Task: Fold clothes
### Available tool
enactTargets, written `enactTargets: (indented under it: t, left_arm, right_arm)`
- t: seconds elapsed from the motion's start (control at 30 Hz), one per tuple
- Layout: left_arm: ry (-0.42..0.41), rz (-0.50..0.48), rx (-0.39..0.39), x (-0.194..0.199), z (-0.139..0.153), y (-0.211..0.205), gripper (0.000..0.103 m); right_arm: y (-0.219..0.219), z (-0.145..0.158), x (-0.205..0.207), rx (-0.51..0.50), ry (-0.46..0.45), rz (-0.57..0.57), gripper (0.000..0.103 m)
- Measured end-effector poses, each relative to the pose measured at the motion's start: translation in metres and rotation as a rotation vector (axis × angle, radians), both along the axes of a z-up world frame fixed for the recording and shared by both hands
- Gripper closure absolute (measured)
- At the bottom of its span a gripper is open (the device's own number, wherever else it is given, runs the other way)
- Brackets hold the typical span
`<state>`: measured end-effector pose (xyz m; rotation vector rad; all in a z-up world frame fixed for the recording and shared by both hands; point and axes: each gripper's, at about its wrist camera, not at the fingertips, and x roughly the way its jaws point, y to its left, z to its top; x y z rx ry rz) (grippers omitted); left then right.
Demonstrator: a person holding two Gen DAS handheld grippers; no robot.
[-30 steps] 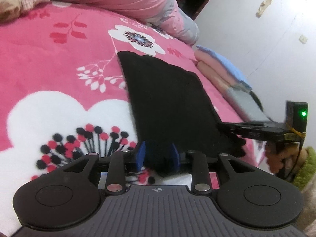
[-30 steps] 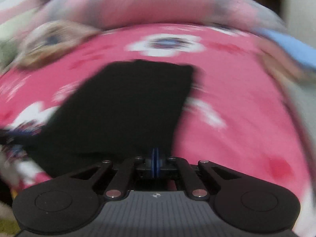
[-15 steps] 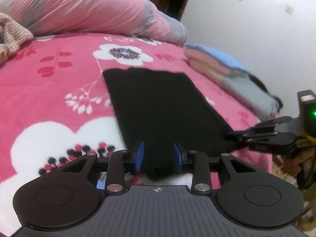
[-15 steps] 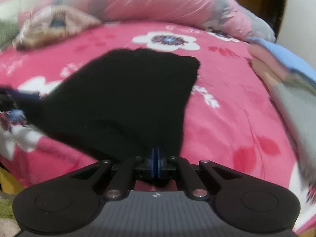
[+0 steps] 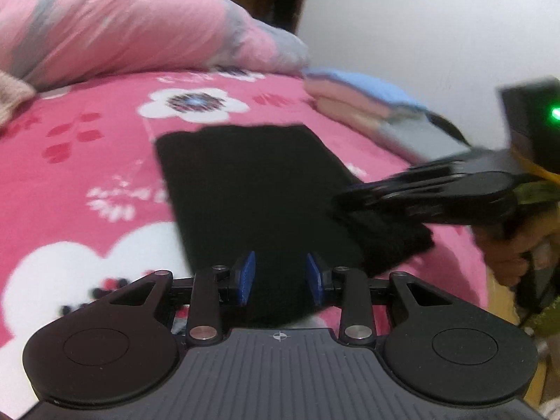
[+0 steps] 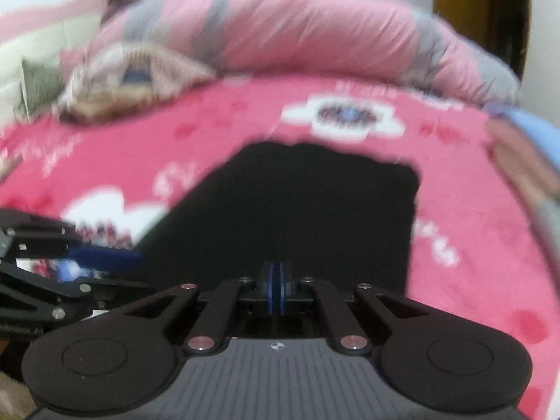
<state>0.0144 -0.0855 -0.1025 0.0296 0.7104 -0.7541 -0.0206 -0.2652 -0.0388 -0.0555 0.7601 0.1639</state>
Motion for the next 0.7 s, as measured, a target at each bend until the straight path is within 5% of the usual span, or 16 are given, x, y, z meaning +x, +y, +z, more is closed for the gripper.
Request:
enactTargets:
  t: [0.2,0.4,0.53,0.7]
  left_arm:
    - [0.044,-0.028,-0.060,-0.011,0.000,0.021,0.071]
    - [0.050,-0.019,-0.105,-0.014,0.014,0.032,0.071]
    - [0.023,-0.024,-0.106,-0.015,0.021,0.028,0.071]
    - [0.014,-0.015,-0.109,-0.014,0.021,0.033,0.071]
  right_arm:
    - [-0.014,0.008,-0.034,0.041,0.112,0.007,0.101]
    - [0.005,0.029,0.001,0.080,-0.007,0.014,0.101]
    - [0.019,0.005,0.026,0.062,0.021,0.031,0.101]
    - [0.013,-0.005,-0.021,0.048,0.096,0.108,0.100]
